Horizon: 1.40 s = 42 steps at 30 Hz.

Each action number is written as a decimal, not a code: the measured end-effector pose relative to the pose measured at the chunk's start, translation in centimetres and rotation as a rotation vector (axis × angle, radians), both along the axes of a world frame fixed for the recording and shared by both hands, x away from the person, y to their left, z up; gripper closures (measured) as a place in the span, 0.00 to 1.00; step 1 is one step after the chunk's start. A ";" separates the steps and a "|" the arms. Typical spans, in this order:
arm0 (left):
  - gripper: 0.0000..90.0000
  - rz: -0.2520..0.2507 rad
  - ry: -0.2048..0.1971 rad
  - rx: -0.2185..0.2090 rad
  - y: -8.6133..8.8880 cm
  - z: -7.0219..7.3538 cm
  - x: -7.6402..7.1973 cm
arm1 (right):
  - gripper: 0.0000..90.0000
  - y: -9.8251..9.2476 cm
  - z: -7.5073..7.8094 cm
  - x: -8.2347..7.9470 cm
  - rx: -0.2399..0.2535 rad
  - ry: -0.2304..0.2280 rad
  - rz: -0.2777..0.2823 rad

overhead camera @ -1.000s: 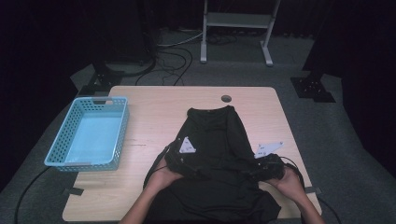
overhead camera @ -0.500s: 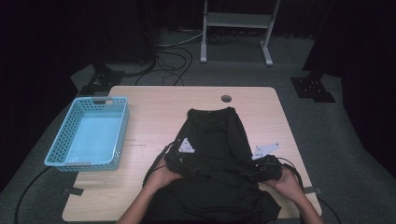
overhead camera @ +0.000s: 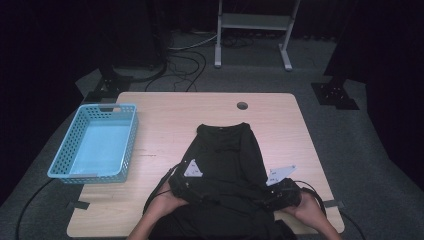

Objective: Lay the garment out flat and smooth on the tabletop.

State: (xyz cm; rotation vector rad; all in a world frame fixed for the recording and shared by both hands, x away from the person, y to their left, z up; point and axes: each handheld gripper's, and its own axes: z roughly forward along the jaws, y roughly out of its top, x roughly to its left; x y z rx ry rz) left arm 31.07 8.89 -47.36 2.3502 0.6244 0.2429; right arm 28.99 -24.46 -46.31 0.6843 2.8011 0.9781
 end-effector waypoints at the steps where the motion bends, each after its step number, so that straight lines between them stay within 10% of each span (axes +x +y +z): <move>1: 0.09 -0.003 0.002 0.003 0.1 0.0 -0.3 | 0.43 0.1 0.0 -0.3 -0.001 -0.001 0.006; 8: 0.09 -0.024 0.014 0.012 0.6 0.2 -1.6 | 0.42 0.6 0.5 -1.5 -0.039 0.030 0.048; 18: 0.09 -0.044 -0.009 -0.018 -0.9 0.8 -0.5 | 0.42 3.4 2.3 -0.5 -0.024 -0.056 0.142; 30: 0.09 -0.058 0.015 -0.006 -1.8 0.1 0.6 | 0.71 8.1 1.1 0.9 -0.080 -0.071 0.295; 42: 0.09 -0.064 0.014 -0.010 -1.8 0.0 0.7 | 0.96 6.4 1.8 2.4 -0.005 0.000 0.280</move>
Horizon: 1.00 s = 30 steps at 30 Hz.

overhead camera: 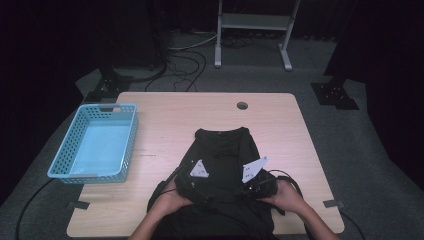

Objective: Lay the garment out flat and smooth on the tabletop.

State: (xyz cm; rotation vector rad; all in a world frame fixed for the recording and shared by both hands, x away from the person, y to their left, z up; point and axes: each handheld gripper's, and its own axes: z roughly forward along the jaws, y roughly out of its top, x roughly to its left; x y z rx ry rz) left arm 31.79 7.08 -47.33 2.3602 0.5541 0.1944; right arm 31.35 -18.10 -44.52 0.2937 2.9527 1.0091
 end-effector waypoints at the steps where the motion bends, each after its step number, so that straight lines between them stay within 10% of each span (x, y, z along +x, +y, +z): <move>1: 0.09 -0.001 0.000 0.001 0.0 0.0 0.0 | 0.96 -0.3 0.2 0.1 0.005 -0.002 -0.007; 30: 0.09 0.007 0.007 0.017 -0.1 0.1 0.1 | 0.97 -14.4 1.0 1.7 -0.082 -0.003 -0.306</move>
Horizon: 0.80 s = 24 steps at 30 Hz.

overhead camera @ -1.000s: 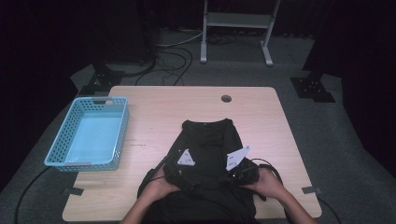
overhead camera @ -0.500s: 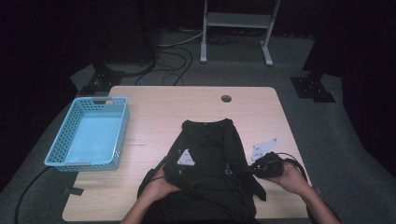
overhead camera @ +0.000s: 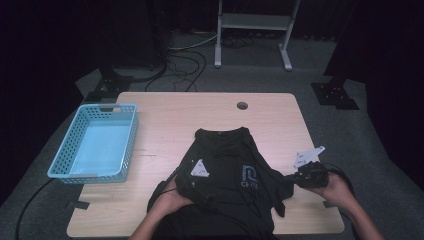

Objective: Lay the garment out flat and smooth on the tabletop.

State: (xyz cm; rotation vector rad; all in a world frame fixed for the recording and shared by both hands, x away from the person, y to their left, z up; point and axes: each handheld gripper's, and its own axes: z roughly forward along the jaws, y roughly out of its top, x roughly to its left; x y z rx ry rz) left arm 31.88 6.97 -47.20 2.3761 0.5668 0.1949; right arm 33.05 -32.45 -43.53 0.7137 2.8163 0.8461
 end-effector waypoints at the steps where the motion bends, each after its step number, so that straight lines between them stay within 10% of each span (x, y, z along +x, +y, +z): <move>1: 0.09 0.000 0.001 0.000 0.0 0.0 0.0 | 0.97 -0.5 0.0 0.0 -0.004 -0.001 -0.009; 24: 0.09 0.014 0.006 0.013 -0.2 0.1 0.1 | 0.94 -8.7 -1.2 -0.7 -0.033 0.024 -0.197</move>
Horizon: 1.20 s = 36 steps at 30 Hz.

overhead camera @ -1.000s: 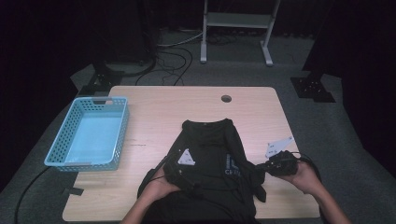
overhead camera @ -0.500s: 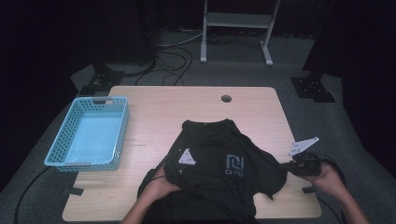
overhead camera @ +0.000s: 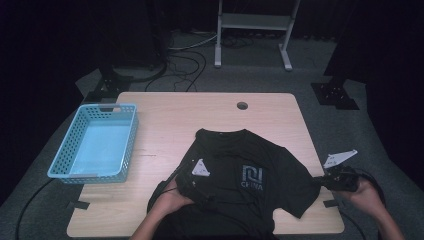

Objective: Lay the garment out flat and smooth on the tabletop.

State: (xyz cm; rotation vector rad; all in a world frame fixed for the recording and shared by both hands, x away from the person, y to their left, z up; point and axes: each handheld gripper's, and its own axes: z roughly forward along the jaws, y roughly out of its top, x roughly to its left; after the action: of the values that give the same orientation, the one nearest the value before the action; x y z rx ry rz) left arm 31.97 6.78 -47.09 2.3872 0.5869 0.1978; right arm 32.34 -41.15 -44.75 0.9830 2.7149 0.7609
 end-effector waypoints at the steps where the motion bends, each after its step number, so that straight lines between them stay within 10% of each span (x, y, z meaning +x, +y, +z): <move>1: 0.09 0.000 0.001 0.000 0.0 0.0 0.0 | 0.90 0.0 0.1 0.0 0.009 -0.006 0.000; 14: 0.12 -0.014 -0.020 -0.020 0.0 1.2 -0.2 | 0.61 2.7 2.1 -1.8 0.059 -0.067 0.042; 36: 0.53 -0.362 0.073 0.018 -2.6 1.6 -3.2 | 0.50 4.4 -1.7 -3.5 0.102 -0.034 0.018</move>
State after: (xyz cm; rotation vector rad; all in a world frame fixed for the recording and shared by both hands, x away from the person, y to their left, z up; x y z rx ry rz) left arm 28.82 4.16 -45.51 2.4776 0.1773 -0.0426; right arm 28.87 -36.75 -46.44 0.9574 2.6831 0.9189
